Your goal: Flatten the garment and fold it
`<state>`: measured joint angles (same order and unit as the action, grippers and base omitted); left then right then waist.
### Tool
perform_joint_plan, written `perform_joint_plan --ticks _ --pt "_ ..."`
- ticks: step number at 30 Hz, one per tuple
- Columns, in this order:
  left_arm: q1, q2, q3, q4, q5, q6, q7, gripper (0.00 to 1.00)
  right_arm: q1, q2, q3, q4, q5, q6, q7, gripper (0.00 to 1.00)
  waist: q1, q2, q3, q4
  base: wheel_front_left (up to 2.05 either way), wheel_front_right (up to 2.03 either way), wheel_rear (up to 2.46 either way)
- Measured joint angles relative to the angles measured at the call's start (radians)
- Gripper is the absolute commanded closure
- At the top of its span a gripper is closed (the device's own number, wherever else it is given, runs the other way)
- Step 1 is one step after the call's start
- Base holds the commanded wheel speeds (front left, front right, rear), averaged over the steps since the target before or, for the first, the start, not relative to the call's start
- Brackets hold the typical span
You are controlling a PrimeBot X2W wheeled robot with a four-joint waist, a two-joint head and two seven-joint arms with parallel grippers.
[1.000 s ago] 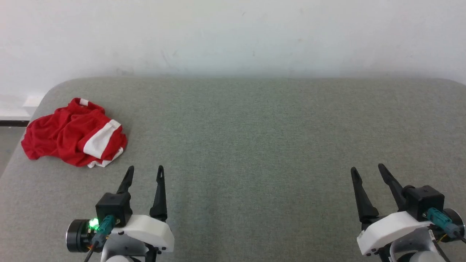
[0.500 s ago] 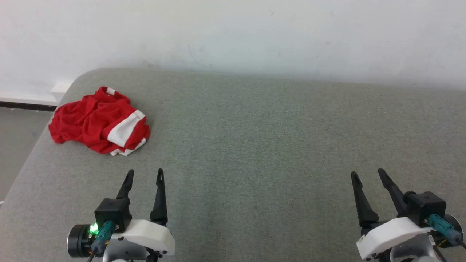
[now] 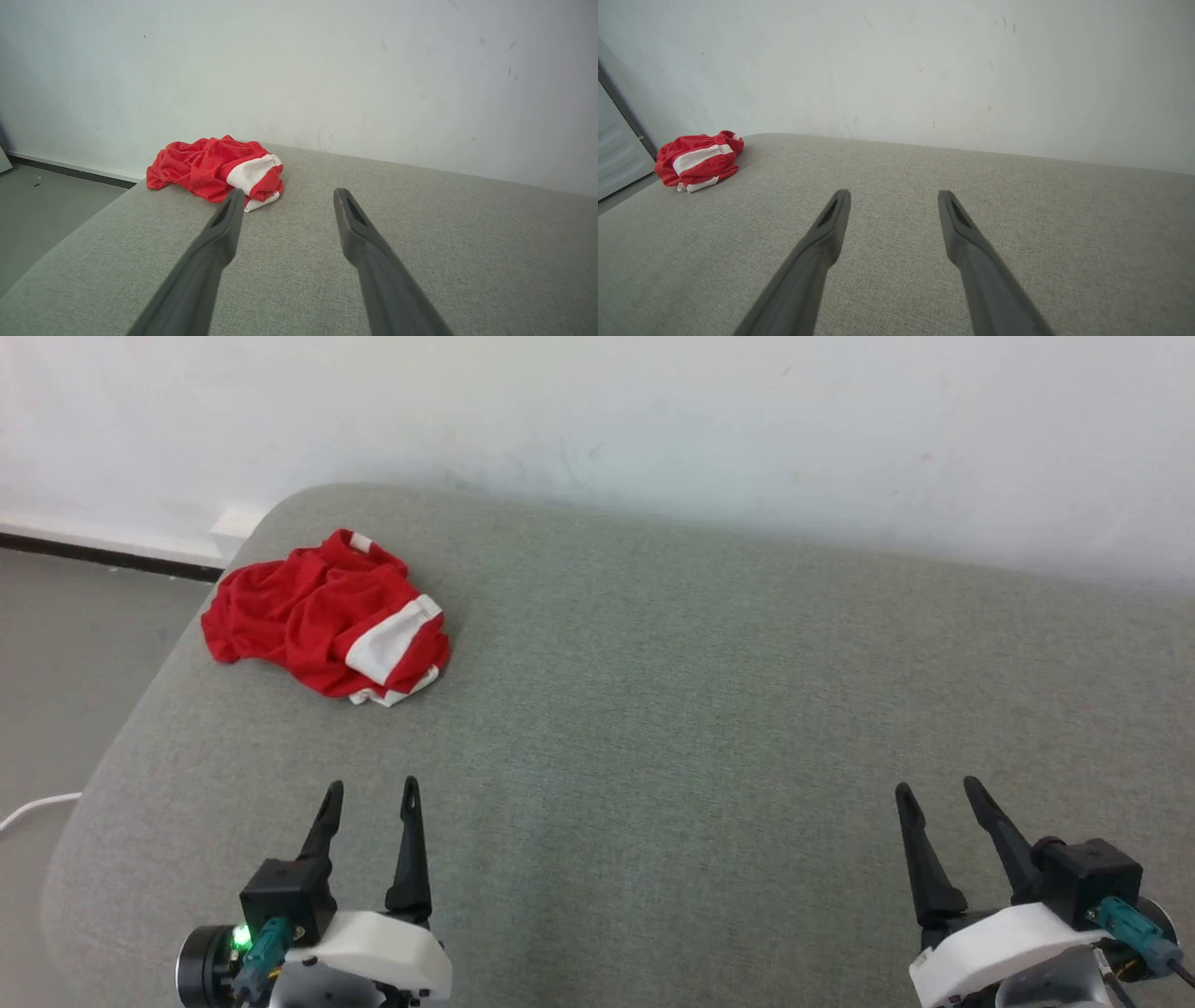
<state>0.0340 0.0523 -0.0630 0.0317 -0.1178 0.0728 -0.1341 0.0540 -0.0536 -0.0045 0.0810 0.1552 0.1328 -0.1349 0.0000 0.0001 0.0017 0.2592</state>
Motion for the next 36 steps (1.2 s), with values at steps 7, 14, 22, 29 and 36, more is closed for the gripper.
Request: perform_joint_plan --ticks 7,14,22,29,36 --pt "0.008 0.0 -0.004 0.006 -0.009 0.009 -0.016 0.0 0.01 0.0 0.002 0.01 0.015 0.0 -0.016 0.0 0.0 0.0 -0.001 0.044 0.0 0.0 0.0" --pt "0.01 0.0 -0.009 0.01 -0.023 0.017 -0.026 0.0 0.013 0.0 0.001 0.023 0.028 0.0 -0.028 0.0 0.0 0.0 -0.001 0.086 0.0 0.0 0.0" --pt "0.023 0.0 -0.015 0.013 -0.041 0.025 -0.045 0.0 0.016 0.0 0.002 0.033 0.039 0.0 -0.045 0.0 0.0 0.0 -0.002 0.132 0.0 0.0 0.0" --pt "0.025 0.0 -0.025 0.016 -0.052 0.035 -0.061 0.0 0.022 0.0 0.003 0.043 0.042 0.0 -0.061 0.0 0.0 0.0 0.001 0.167 0.0 0.0 0.0" --pt "0.026 0.0 -0.033 0.019 -0.067 0.044 -0.075 0.0 0.03 0.0 0.004 0.052 0.047 0.0 -0.073 0.0 0.0001 -0.0001 0.0 0.197 0.0 0.0 0.0"
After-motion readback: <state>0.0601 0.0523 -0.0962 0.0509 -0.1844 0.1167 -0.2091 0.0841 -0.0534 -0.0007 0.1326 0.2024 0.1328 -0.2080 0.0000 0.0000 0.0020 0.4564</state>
